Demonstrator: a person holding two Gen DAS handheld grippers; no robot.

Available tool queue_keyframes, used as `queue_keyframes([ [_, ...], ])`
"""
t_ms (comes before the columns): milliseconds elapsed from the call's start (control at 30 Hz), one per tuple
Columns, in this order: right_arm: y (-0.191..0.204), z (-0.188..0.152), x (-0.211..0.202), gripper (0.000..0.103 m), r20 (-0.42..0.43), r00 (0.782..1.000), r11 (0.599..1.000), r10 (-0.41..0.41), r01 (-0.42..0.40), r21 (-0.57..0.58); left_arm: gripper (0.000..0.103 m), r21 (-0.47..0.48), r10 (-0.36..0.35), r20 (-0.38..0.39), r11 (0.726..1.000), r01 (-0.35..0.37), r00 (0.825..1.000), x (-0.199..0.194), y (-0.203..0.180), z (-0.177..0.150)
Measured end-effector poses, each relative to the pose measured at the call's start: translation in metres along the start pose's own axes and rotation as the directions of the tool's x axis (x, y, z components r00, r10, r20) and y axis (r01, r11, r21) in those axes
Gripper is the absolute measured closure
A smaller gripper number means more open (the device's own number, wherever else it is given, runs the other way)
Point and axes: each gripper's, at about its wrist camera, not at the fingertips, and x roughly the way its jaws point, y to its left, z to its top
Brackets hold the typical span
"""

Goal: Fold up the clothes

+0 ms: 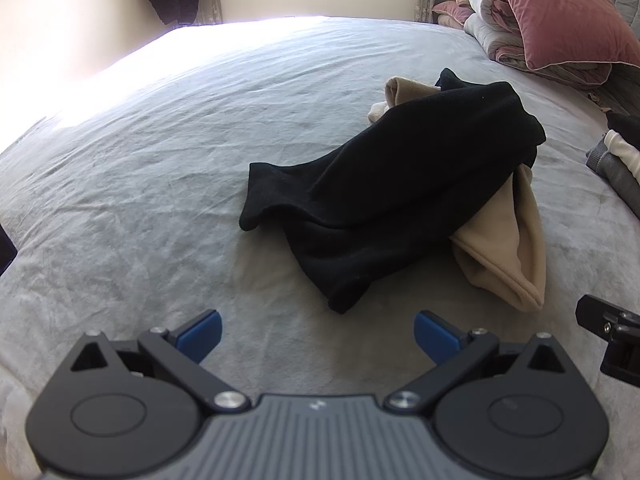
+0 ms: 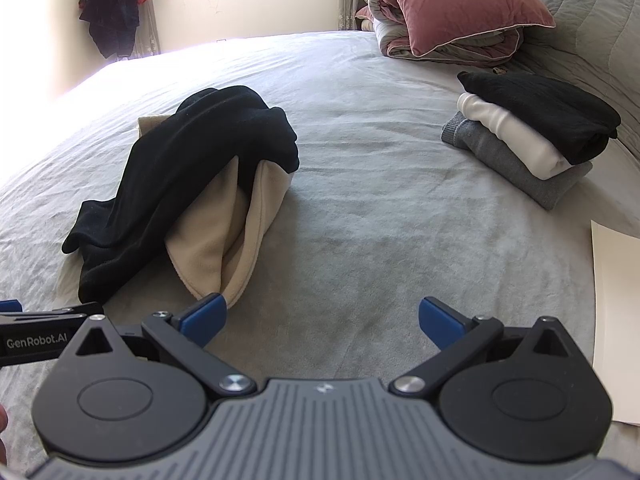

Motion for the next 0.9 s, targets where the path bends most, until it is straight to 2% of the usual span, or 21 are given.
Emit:
queue_keyframes([
  [900,-0.0004,-0.0002,0.0011,0.0,-0.009,1.0,1.0,0.0,0.0,0.0,0.0,-0.003,0.004,-0.005,1.0,-0.004,1.0,0.0004,0.0003,-0.0001],
])
